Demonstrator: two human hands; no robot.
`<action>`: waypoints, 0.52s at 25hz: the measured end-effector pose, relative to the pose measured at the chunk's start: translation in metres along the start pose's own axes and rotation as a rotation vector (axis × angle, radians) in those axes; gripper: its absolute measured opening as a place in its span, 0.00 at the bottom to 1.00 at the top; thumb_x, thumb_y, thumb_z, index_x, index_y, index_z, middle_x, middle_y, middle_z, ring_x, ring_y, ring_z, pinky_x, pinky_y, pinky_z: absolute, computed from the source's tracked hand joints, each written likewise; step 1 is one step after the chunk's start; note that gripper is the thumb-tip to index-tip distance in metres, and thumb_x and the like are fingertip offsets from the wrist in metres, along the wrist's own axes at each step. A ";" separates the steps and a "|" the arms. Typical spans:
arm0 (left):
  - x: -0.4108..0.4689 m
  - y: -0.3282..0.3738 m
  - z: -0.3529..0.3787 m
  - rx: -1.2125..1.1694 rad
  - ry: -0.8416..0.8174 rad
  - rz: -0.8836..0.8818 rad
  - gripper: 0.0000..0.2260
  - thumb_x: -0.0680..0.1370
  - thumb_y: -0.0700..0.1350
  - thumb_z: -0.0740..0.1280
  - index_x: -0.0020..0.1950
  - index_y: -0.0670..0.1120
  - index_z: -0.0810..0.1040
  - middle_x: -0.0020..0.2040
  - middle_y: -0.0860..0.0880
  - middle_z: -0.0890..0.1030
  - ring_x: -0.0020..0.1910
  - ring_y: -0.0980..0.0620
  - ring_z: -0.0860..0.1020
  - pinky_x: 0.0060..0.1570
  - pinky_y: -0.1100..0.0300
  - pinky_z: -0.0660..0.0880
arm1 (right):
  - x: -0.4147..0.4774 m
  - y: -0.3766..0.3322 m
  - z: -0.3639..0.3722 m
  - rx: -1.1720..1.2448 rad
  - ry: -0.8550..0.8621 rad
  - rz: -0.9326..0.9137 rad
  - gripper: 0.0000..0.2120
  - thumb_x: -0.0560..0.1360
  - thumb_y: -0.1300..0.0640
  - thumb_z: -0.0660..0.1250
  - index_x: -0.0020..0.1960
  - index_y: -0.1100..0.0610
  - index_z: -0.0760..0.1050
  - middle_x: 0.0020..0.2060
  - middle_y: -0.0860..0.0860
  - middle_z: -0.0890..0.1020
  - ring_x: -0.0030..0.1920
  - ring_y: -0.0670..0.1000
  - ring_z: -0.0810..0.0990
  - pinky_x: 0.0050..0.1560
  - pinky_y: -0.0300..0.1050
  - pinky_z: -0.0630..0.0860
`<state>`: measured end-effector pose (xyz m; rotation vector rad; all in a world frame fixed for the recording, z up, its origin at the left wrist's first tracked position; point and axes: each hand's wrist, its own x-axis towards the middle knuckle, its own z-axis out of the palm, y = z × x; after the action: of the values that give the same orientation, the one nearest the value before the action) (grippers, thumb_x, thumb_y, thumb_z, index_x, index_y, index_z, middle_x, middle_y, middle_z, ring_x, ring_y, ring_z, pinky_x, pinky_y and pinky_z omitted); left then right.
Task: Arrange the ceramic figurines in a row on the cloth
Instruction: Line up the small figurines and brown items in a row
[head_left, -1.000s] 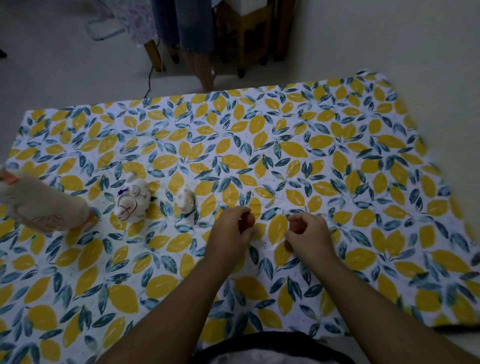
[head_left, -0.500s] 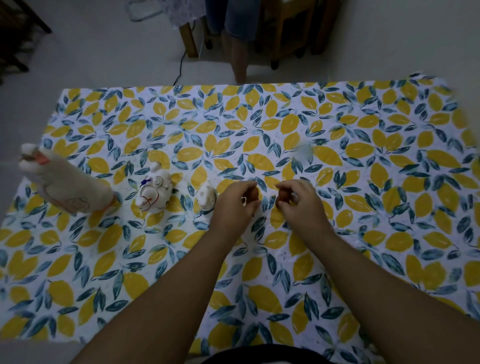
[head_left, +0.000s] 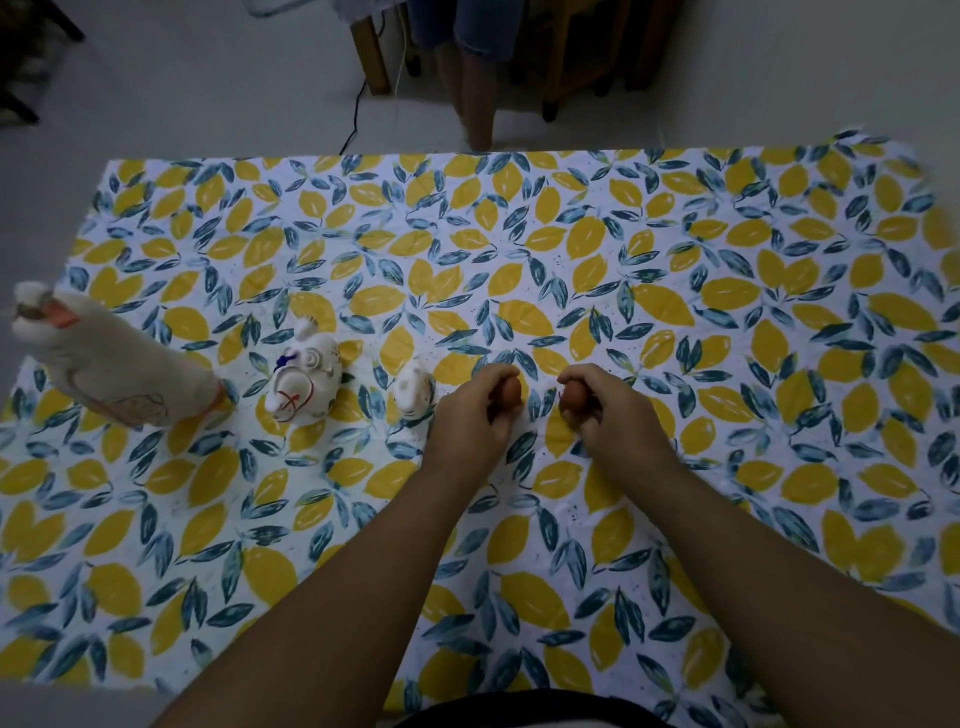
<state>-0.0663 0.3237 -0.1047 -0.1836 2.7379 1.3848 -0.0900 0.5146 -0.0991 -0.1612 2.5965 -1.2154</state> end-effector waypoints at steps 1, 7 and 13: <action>0.000 -0.001 0.000 -0.001 -0.004 0.001 0.16 0.77 0.40 0.71 0.65 0.49 0.77 0.56 0.44 0.84 0.56 0.46 0.80 0.55 0.47 0.80 | 0.000 0.001 -0.003 -0.009 0.004 -0.001 0.18 0.77 0.70 0.65 0.63 0.56 0.78 0.59 0.59 0.81 0.56 0.61 0.78 0.48 0.45 0.69; 0.000 -0.003 0.004 0.007 0.006 -0.009 0.18 0.78 0.41 0.70 0.67 0.50 0.76 0.58 0.44 0.83 0.58 0.44 0.81 0.55 0.44 0.80 | 0.000 0.002 -0.001 -0.016 0.008 0.017 0.17 0.77 0.67 0.69 0.64 0.54 0.77 0.60 0.58 0.81 0.59 0.61 0.78 0.51 0.50 0.73; -0.003 0.009 0.000 0.037 -0.011 -0.026 0.26 0.77 0.42 0.69 0.75 0.47 0.69 0.69 0.45 0.76 0.67 0.45 0.75 0.63 0.48 0.76 | -0.008 -0.013 -0.002 -0.037 0.049 0.090 0.27 0.75 0.54 0.74 0.72 0.50 0.71 0.66 0.53 0.77 0.61 0.57 0.80 0.60 0.56 0.78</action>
<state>-0.0647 0.3290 -0.0969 -0.2087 2.7400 1.3230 -0.0827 0.5097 -0.0865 -0.0221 2.6382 -1.1553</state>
